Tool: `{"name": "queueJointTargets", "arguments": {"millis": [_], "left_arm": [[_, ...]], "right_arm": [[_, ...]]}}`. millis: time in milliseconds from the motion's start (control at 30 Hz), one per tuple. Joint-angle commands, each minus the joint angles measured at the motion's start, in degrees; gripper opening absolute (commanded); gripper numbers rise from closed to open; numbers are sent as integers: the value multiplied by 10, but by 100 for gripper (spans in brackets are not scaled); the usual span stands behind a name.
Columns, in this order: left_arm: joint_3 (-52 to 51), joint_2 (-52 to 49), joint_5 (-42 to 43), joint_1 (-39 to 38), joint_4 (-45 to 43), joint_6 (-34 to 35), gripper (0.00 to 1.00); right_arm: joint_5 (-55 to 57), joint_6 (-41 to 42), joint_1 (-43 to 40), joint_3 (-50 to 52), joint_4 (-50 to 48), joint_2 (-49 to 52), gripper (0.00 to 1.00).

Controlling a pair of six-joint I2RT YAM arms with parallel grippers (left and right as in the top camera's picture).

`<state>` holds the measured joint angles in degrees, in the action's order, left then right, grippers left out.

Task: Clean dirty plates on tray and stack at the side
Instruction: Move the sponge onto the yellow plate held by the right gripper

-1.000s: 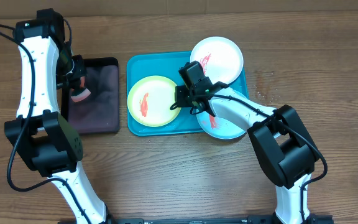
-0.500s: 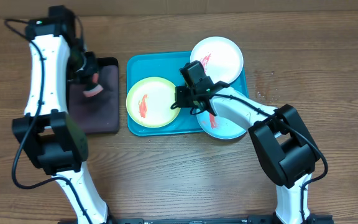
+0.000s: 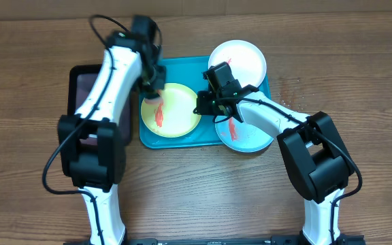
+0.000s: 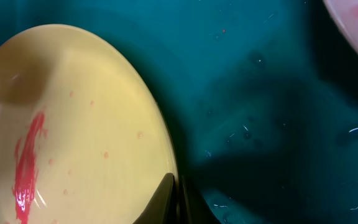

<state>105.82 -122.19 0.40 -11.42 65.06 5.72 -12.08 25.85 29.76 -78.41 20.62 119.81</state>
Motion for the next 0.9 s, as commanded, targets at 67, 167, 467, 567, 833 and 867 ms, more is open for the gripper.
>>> {"name": "queueJointTargets", "arguments": {"millis": [67, 167, 467, 567, 833, 867], "left_arm": [[-78, 5, -21, -10, -38, -3, 4], [-111, 5, -20, -14, -54, 8, 4], [-153, 5, 132, -30, -31, -68, 4], [-153, 5, 184, -38, -36, -121, 4], [-153, 5, -149, -39, -101, 181, 4], [-153, 5, -176, -41, -99, 207, 4]], "right_arm": [[-11, -3, 0, -15, -4, 4, 4], [-11, -3, 0, -15, -4, 4, 4], [-9, -3, 0, -15, -6, 4, 4], [-9, -3, 0, -15, -6, 4, 4], [-9, -3, 0, -15, -6, 4, 4], [-9, -3, 0, -15, -7, 4, 4]]}}
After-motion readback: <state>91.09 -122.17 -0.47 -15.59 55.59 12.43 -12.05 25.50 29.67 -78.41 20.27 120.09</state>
